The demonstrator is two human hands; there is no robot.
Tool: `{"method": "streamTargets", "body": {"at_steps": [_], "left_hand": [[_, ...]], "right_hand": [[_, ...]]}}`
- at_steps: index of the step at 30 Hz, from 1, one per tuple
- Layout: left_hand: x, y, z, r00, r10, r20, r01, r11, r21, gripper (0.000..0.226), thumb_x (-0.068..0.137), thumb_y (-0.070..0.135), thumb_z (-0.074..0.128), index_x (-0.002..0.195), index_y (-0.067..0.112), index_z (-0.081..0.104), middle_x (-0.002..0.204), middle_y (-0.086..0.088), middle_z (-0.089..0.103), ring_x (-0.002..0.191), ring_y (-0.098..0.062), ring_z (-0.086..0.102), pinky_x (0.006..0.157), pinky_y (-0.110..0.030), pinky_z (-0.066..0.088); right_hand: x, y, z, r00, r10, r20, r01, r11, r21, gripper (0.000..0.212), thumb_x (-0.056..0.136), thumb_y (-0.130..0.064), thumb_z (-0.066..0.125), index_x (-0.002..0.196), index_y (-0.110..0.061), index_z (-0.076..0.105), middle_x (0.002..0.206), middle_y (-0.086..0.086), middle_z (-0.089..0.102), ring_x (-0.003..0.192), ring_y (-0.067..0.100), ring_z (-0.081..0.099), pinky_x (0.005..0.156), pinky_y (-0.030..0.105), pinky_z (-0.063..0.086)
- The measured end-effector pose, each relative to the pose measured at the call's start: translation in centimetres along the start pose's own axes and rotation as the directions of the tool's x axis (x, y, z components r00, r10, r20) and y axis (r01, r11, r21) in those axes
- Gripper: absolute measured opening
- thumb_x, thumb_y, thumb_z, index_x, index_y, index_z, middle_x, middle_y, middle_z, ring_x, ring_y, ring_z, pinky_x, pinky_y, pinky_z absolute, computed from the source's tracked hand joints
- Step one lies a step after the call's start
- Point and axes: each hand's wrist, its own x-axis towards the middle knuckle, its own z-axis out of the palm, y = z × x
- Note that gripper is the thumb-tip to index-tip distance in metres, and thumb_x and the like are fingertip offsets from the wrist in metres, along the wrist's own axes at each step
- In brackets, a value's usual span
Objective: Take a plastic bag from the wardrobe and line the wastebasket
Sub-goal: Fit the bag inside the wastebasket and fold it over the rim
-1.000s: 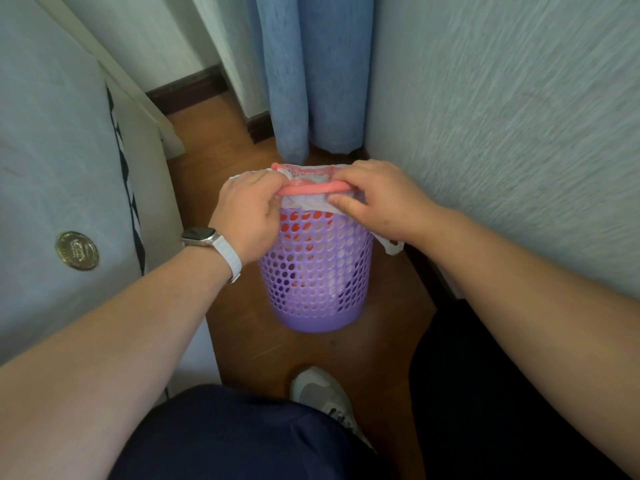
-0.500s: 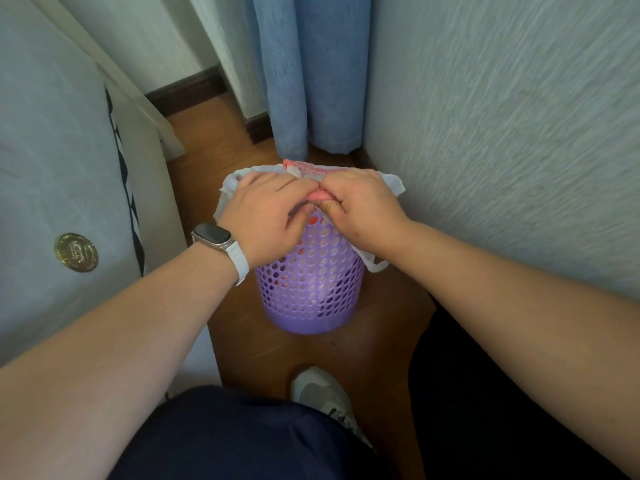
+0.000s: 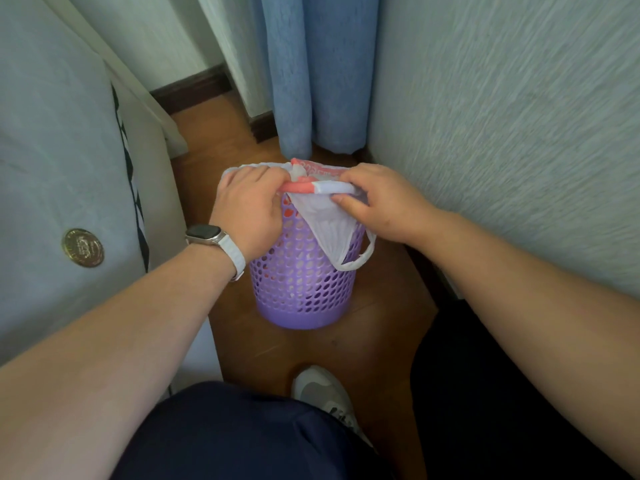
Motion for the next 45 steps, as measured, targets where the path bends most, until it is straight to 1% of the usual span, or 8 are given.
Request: {"method": "streamTargets", "body": {"at_steps": [5,10,15,20,31,34,38,45], "left_hand": [[0.0,0.7,-0.5,0.999,0.001,-0.035,-0.004,0.995,-0.099,0.03,0.08,0.02,0.051,0.109,0.017,0.06,0.111,-0.003,0.064,0.107,-0.025,0.053,0.103,-0.042,0.029],[0.3,1.8,-0.6,0.983,0.181,0.015,-0.18,0.983,-0.022,0.03,0.085,0.025,0.056,0.114,0.019,0.063,0.11,-0.001,0.067,0.105,-0.024,0.056,0.097,-0.032,0.027],[0.3,1.0,-0.1,0.982,0.177,0.068,-0.179,0.983,0.035,0.02,0.09,0.022,0.051,0.102,0.016,0.066,0.098,-0.005,0.069,0.093,-0.029,0.06,0.09,-0.042,0.037],[0.3,0.4,-0.1,0.999,0.052,-0.012,-0.052,0.999,-0.005,0.027,0.086,0.021,0.042,0.097,0.011,0.064,0.095,-0.011,0.066,0.095,-0.036,0.058,0.09,-0.048,0.039],[0.1,-0.3,-0.1,0.994,-0.099,-0.048,0.1,0.995,0.011,0.037,0.082,0.017,0.036,0.109,0.014,0.062,0.112,-0.009,0.064,0.111,-0.033,0.052,0.1,-0.048,0.031],[0.1,0.0,-0.3,0.998,-0.056,-0.03,0.056,0.998,0.01,0.037,0.083,0.024,0.042,0.113,0.018,0.062,0.116,-0.005,0.064,0.113,-0.027,0.052,0.104,-0.045,0.027],[0.4,1.2,-0.6,0.994,0.112,0.015,-0.113,0.992,0.059,0.038,0.084,0.04,0.05,0.114,0.021,0.064,0.113,0.0,0.066,0.11,-0.023,0.054,0.103,-0.038,0.024],[0.5,1.4,-0.4,0.964,0.239,0.113,-0.249,0.964,0.088,0.025,0.092,0.033,0.051,0.108,0.019,0.064,0.1,-0.005,0.07,0.097,-0.03,0.062,0.089,-0.043,0.04]], "right_hand": [[-0.3,-1.5,0.8,0.998,-0.011,-0.068,0.017,0.996,0.086,0.012,0.09,-0.018,0.06,0.09,-0.006,0.062,0.091,0.02,0.064,0.084,0.022,0.049,0.071,0.017,0.024],[0.0,-2.2,1.7,0.997,-0.016,-0.081,0.018,1.0,0.024,0.026,0.092,-0.035,0.051,0.08,-0.012,0.057,0.08,0.011,0.063,0.078,0.031,0.058,0.072,0.038,0.043],[-0.1,-2.7,1.3,0.991,-0.047,-0.127,0.049,0.999,0.012,0.026,0.09,-0.041,0.055,0.073,-0.023,0.045,0.074,0.006,0.06,0.073,0.027,0.055,0.067,0.037,0.042],[-0.3,-1.2,0.3,1.0,-0.014,0.019,0.015,0.999,-0.043,0.056,0.08,-0.063,0.049,0.117,-0.022,0.061,0.117,0.005,0.062,0.109,0.024,0.054,0.092,0.036,0.038],[-0.1,-0.1,0.0,0.997,0.07,0.045,-0.075,0.99,0.123,0.032,0.096,-0.025,0.052,0.124,-0.01,0.059,0.126,0.014,0.058,0.112,0.02,0.05,0.091,0.015,0.027],[-0.2,-0.4,0.2,0.997,0.061,0.051,-0.066,0.992,0.103,0.018,0.094,-0.017,0.056,0.107,-0.006,0.063,0.11,0.017,0.061,0.104,0.017,0.047,0.081,0.012,0.027],[0.0,-1.1,1.6,0.995,0.046,0.094,-0.049,0.998,0.028,0.027,0.093,-0.028,0.048,0.102,-0.006,0.06,0.115,0.014,0.063,0.12,0.031,0.051,0.094,0.037,0.042],[-0.4,-2.7,1.8,0.999,-0.04,-0.028,0.039,0.998,-0.047,0.016,0.09,-0.019,0.05,0.088,-0.006,0.059,0.09,0.017,0.065,0.087,0.035,0.059,0.078,0.035,0.035]]}}
